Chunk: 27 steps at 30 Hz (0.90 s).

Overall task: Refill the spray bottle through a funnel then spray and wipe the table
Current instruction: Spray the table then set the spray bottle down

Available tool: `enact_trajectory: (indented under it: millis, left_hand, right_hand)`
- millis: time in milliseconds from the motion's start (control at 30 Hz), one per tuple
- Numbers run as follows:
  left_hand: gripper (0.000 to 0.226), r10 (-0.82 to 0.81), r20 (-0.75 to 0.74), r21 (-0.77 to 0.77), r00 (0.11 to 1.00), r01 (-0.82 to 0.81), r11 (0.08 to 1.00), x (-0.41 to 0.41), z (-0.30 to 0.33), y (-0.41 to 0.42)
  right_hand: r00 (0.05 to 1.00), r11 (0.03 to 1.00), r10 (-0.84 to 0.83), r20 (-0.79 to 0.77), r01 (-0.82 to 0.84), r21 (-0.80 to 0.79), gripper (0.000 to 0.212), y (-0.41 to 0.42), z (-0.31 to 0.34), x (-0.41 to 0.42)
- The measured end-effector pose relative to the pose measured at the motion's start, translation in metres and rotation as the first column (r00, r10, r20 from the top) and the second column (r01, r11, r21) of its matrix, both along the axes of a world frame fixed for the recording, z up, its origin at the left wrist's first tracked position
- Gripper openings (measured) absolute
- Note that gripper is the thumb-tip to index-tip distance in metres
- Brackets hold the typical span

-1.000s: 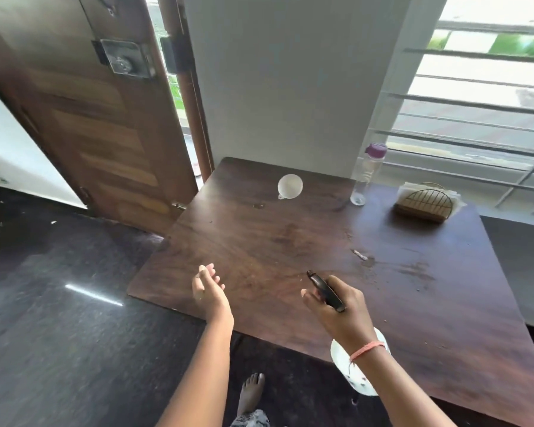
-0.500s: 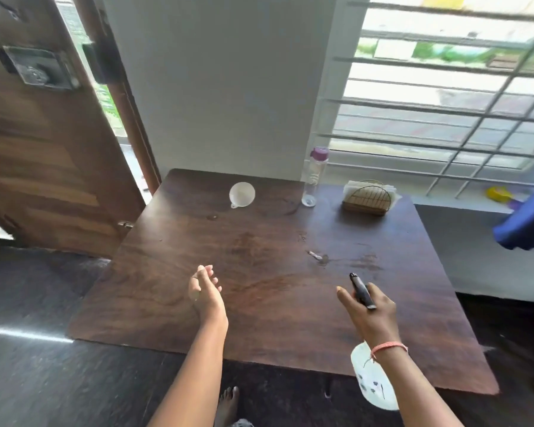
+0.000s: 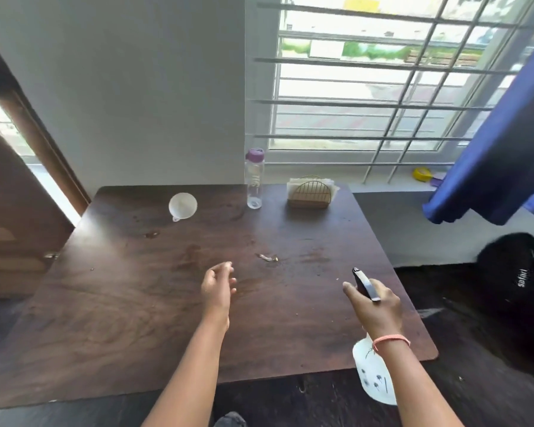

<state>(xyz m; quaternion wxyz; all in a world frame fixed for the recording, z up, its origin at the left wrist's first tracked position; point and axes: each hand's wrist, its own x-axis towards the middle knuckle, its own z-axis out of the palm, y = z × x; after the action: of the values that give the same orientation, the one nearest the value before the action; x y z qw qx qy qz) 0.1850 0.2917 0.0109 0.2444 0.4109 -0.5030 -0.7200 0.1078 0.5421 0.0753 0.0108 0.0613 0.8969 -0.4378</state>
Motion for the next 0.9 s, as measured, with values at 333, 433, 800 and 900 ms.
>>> enact_trajectory:
  millis: [333, 433, 800, 900]
  left_hand:
    - [0.087, -0.905, 0.168, -0.158, 0.391, 0.917, 0.366, -0.017, 0.051, -0.017]
    - [0.096, -0.844, 0.154, -0.260, 0.513, 0.845, 0.467, -0.017, 0.057, -0.049]
    - [0.089, -0.165, 0.480, -0.526, 0.862, 0.433, 0.732, 0.008, 0.057, -0.250]
    - [0.091, -0.041, 0.531, -0.539, 0.847, 0.374, 0.755, 0.005, 0.045, -0.310]
  right_hand:
    - [0.901, 0.683, 0.408, -0.147, -0.408, -0.605, 0.009, -0.139, 0.061, -0.017]
    - [0.819, 0.536, 0.530, -0.221, -0.526, -0.661, 0.006, -0.197, 0.078, -0.018]
    - [0.529, 0.499, 0.847, -0.054, -0.826, -0.261, 0.038, -0.369, 0.024, -0.058]
    - [0.640, 0.637, 0.766, -0.064, -0.768, -0.064, 0.035, -0.397, -0.004, -0.088]
